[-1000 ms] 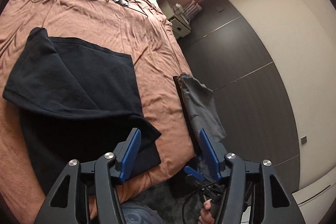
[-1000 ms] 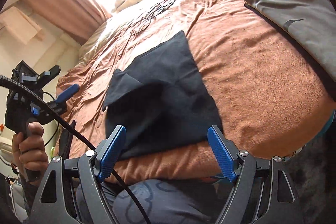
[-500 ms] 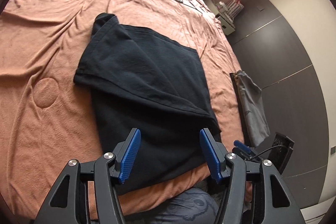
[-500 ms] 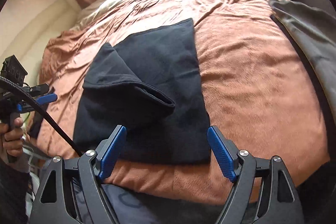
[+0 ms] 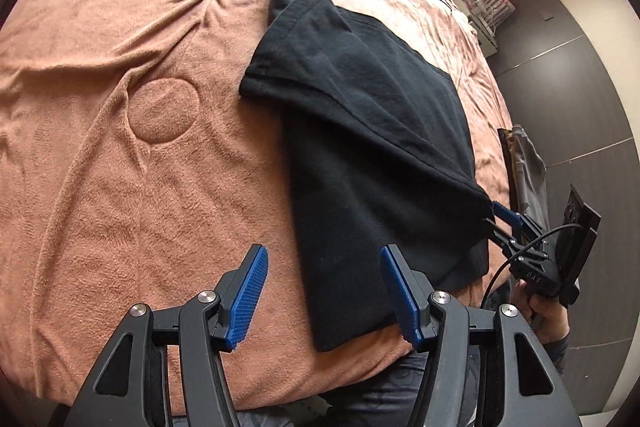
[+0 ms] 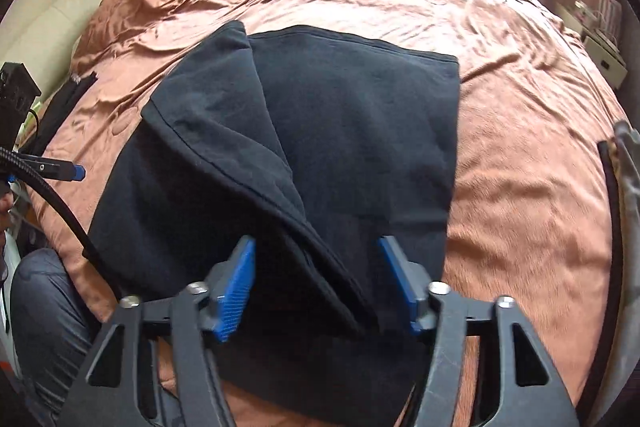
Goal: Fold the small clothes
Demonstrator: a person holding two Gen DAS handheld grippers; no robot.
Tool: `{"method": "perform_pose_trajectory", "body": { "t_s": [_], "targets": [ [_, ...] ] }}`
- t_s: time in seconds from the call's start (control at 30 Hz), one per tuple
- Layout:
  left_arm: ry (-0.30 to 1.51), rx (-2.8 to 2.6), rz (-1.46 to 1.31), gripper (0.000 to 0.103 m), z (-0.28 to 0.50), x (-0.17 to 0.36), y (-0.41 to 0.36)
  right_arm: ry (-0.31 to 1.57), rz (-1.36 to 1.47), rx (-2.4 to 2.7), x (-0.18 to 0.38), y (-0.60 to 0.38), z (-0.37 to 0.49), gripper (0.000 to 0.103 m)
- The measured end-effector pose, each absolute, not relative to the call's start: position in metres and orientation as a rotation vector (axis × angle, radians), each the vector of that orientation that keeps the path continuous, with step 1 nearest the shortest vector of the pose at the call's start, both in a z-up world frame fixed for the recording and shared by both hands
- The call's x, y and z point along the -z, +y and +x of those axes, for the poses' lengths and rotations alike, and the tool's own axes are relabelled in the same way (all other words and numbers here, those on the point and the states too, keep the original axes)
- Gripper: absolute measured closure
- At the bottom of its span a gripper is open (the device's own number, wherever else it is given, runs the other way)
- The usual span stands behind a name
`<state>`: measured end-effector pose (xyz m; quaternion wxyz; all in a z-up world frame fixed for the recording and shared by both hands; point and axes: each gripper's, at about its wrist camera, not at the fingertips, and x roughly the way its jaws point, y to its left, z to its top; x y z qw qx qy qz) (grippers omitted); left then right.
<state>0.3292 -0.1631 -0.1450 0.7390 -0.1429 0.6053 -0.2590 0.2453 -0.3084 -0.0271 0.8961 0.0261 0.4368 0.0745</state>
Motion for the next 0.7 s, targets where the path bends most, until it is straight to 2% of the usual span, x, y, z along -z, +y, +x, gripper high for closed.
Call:
{"method": "perform_pose_trajectory", "body": {
  "t_s": [0.03,0.07,0.1,0.13,0.4,0.7],
  "targets": [
    [1.335,0.566,-0.318,0.043,0.33,0.148,-0.162,0.912,0.053,-0.163,0.028,-0.309,0.25,0.074],
    [1.341,0.564,-0.322,0.043,0.33,0.151,-0.16,0.919,0.058,-0.175,0.029,-0.31,0.255,0.082],
    [1.346,0.564,-0.325,0.043,0.33,0.154,-0.16,0.924,0.065,-0.187,0.03,-0.311,0.257,0.095],
    [1.351,0.564,-0.324,0.043,0.33,0.156,-0.159,0.919,0.078,-0.189,0.029,-0.313,0.258,0.099],
    [1.371,0.594,-0.273,0.043,0.329,0.161,-0.177,0.902,0.298,-0.214,0.026,-0.35,0.24,0.1],
    [1.37,0.612,-0.173,0.043,0.324,0.16,-0.205,0.877,0.406,-0.199,0.022,-0.372,0.209,0.101]
  ]
}}
